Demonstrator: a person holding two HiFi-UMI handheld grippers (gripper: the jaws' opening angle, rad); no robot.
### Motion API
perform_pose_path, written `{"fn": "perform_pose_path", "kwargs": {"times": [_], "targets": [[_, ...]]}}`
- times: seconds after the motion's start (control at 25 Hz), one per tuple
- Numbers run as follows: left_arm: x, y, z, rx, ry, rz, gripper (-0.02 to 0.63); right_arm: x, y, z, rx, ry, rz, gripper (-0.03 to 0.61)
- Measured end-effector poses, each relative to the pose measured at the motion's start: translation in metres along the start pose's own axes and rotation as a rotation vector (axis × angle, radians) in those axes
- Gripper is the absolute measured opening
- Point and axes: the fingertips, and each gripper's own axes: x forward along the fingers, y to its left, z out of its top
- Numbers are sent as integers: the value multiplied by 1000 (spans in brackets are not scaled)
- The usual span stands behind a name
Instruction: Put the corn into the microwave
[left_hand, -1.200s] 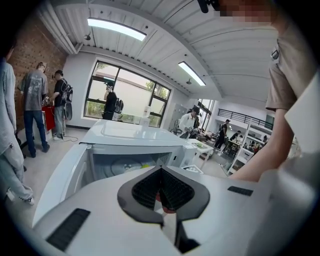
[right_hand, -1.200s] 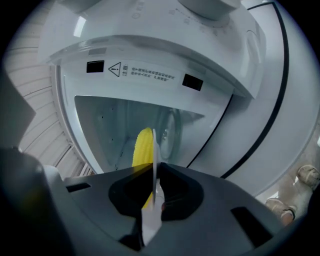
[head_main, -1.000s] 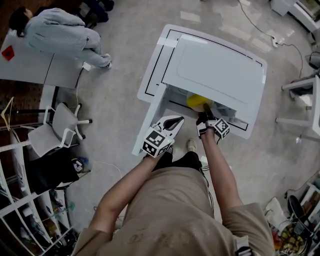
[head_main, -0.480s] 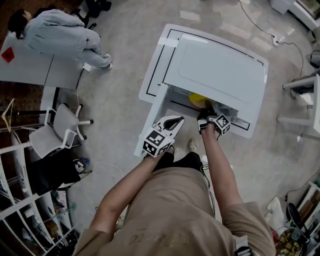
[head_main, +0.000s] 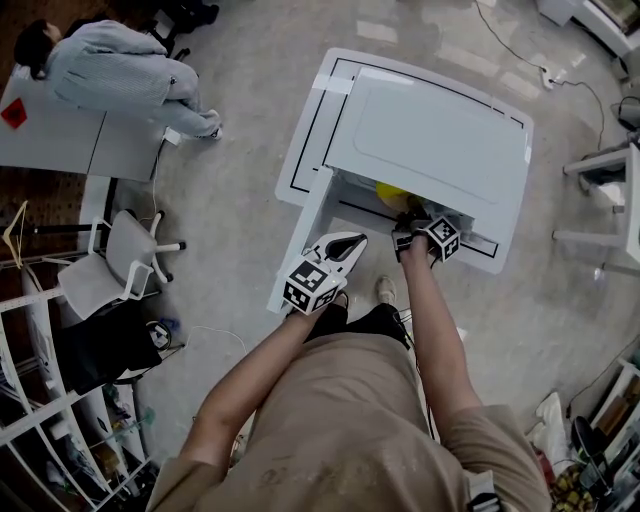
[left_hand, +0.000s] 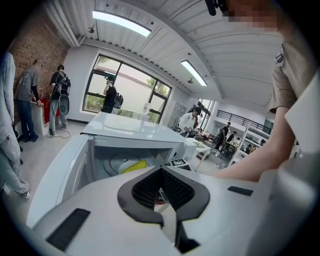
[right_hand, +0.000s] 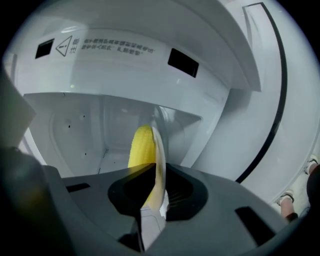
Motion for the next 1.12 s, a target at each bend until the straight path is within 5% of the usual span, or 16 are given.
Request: {"fn": "perform_pose_path", "kwargs": {"times": [0.16, 0.4, 0.52, 0.76, 0.88, 1.12], "targets": [[-1, -7, -1, -3, 5, -26, 6, -1, 7, -8, -22, 87, 42, 132], [-1, -13, -6, -6, 16, -38, 6, -13, 1, -21, -151, 187, 63, 206], [-2, -15, -7, -7, 20, -39, 6, -25, -9, -30, -371, 228, 20, 213], [1, -19, -8, -2, 28, -40, 6, -34, -27, -38, -1084, 223, -213, 213], [3, -20, -9, -2, 33, -43, 6, -25, -28, -34, -1213, 191, -307, 213], [-2, -15, -8, -1, 45, -39, 6, 0, -9, -33, -1259, 183, -351, 212]]}}
